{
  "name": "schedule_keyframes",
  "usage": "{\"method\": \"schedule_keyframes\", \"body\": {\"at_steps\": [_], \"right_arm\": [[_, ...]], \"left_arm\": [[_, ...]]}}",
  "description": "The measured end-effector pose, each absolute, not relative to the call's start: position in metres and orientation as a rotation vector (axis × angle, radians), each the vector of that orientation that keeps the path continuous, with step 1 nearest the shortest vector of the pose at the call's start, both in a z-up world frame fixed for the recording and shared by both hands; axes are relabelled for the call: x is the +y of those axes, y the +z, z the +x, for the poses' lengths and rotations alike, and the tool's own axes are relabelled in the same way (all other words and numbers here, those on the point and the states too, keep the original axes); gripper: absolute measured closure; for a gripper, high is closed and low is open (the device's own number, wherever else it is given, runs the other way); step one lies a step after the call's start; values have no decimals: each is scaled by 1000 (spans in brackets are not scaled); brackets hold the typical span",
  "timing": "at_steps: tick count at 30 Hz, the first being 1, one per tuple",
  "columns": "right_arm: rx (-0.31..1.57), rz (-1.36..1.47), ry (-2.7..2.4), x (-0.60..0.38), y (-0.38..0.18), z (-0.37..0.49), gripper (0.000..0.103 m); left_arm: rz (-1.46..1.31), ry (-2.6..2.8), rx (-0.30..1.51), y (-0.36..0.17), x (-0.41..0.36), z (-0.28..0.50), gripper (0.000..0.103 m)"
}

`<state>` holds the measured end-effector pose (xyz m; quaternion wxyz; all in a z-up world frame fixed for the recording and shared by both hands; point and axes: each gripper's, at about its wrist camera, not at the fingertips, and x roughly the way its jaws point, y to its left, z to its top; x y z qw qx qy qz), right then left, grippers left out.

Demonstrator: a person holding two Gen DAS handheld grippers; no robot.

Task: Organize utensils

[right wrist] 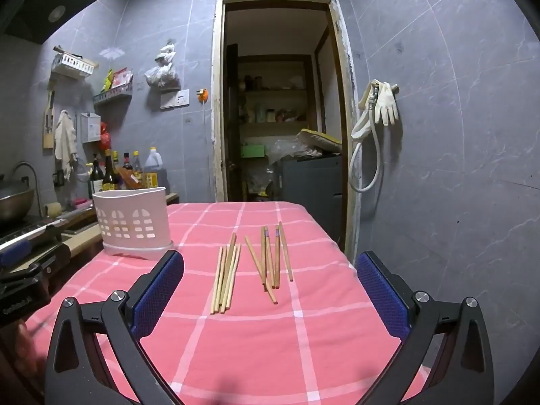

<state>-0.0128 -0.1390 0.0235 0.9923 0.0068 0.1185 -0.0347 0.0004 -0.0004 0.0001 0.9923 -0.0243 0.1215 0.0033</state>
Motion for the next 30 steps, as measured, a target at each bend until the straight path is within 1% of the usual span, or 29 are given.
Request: {"method": "schedule_keyframes", "body": {"at_steps": [30], "right_arm": [[242,14,-70,-138,23,-12,0]], "left_arm": [[-60,7,236,1,2,1,2]]}}
